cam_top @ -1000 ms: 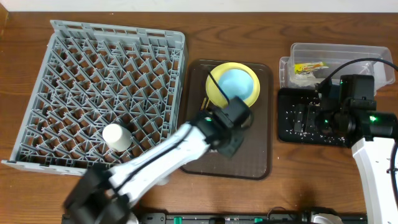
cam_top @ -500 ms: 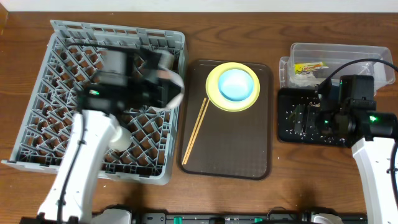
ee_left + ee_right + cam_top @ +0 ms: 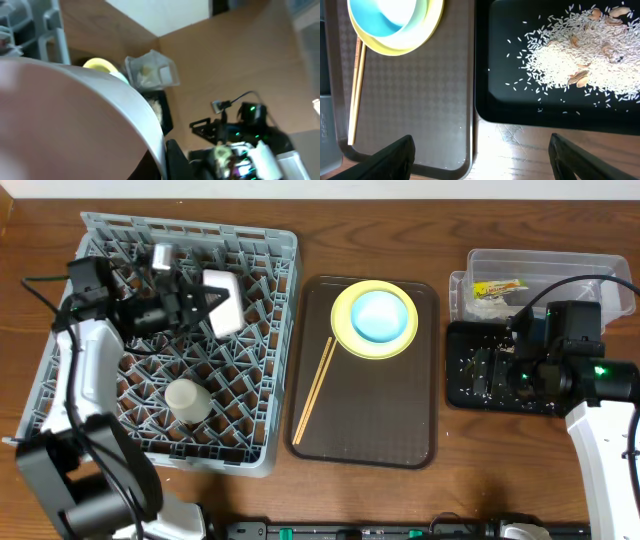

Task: Sort waste into correct bins and load items into the dishwasher
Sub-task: 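Carry the white bowl into the dish rack with the left gripper and release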

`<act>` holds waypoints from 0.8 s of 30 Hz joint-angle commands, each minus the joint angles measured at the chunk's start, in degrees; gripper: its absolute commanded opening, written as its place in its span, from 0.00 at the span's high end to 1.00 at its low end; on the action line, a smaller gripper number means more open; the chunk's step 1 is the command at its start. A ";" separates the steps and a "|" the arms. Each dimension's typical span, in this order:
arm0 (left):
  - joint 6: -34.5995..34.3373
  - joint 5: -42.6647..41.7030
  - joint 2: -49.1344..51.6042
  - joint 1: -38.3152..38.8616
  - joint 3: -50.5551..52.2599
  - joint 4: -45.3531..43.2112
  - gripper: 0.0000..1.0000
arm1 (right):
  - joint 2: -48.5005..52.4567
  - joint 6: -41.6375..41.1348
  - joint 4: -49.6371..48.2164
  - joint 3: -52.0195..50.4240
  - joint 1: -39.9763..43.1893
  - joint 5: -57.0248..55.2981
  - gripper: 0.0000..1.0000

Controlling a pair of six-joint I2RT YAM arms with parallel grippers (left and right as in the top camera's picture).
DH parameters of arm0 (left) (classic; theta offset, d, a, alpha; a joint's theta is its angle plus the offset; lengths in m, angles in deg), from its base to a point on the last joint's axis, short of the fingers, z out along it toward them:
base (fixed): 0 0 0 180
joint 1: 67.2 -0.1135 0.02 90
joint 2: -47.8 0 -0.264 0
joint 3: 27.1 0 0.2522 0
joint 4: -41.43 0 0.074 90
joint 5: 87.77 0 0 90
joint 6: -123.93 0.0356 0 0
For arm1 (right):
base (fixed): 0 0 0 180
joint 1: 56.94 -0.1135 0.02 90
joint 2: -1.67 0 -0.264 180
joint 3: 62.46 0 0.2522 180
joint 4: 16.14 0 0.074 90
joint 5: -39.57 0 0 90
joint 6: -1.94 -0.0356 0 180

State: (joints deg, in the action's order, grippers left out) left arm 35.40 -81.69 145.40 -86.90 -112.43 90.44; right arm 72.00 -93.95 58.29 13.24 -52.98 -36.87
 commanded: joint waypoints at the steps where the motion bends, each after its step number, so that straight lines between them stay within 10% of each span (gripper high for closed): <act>1: -0.02 -5.62 3.56 -2.95 -0.57 -0.44 0.94 | -0.46 -0.46 0.26 0.90 0.37 -0.02 0.17; 19: -0.02 6.56 11.26 -10.73 -0.55 0.28 0.93 | -0.46 -0.46 0.46 0.90 0.37 -0.02 0.17; 24: 0.00 11.37 11.21 -14.23 -0.55 3.48 0.75 | -0.46 -0.48 0.44 0.90 0.37 -0.02 0.17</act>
State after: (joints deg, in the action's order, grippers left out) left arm 35.47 -78.28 155.72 -98.55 -112.67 91.95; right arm 72.00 -93.95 58.66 13.24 -52.98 -36.96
